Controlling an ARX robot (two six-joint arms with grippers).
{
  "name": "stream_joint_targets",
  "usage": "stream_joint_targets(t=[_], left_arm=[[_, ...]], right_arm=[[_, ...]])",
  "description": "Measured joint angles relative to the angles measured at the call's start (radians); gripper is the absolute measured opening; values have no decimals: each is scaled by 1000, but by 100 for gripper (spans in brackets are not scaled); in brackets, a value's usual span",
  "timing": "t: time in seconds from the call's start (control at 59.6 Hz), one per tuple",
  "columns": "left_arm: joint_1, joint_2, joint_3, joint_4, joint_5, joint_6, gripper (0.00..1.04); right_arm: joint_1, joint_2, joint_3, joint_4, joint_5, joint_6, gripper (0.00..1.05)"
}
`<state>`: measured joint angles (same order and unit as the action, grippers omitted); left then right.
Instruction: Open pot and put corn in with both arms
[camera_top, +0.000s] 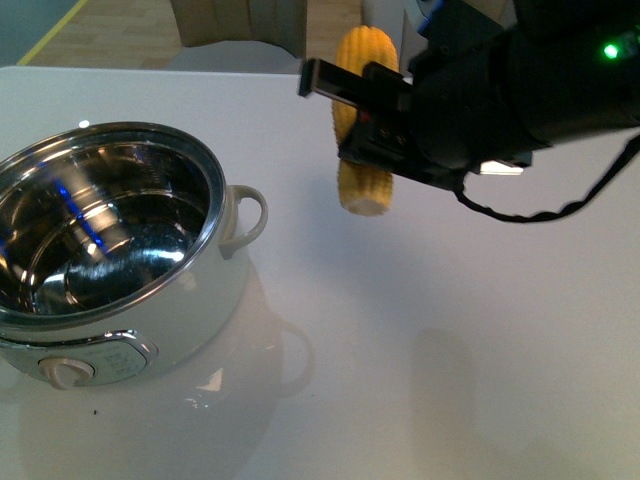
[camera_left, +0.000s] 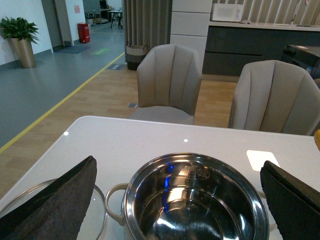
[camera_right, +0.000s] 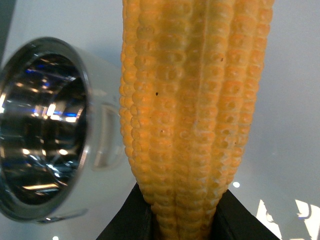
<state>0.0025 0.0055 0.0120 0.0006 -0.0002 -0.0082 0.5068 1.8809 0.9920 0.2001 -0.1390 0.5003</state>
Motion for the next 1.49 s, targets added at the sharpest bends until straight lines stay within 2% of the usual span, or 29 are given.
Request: stream_joint_targets(t=[0.655,0.873,1.192,1.427,1.494], left_arm=[[0,0,0,0,0,0,98],[0,0,0,0,0,0,98],[0,0,0,0,0,0,98],[0,0,0,0,0,0,98],[0,0,0,0,0,0,98]], right_arm=[[141,288,436,-124,-60,237,17],[172,331,476,-117,-76,307,17],[256,386,499,-133,-122,348,25],[267,396,492,-142,-132,351,28],[267,397,485,-142,-133,351,32]])
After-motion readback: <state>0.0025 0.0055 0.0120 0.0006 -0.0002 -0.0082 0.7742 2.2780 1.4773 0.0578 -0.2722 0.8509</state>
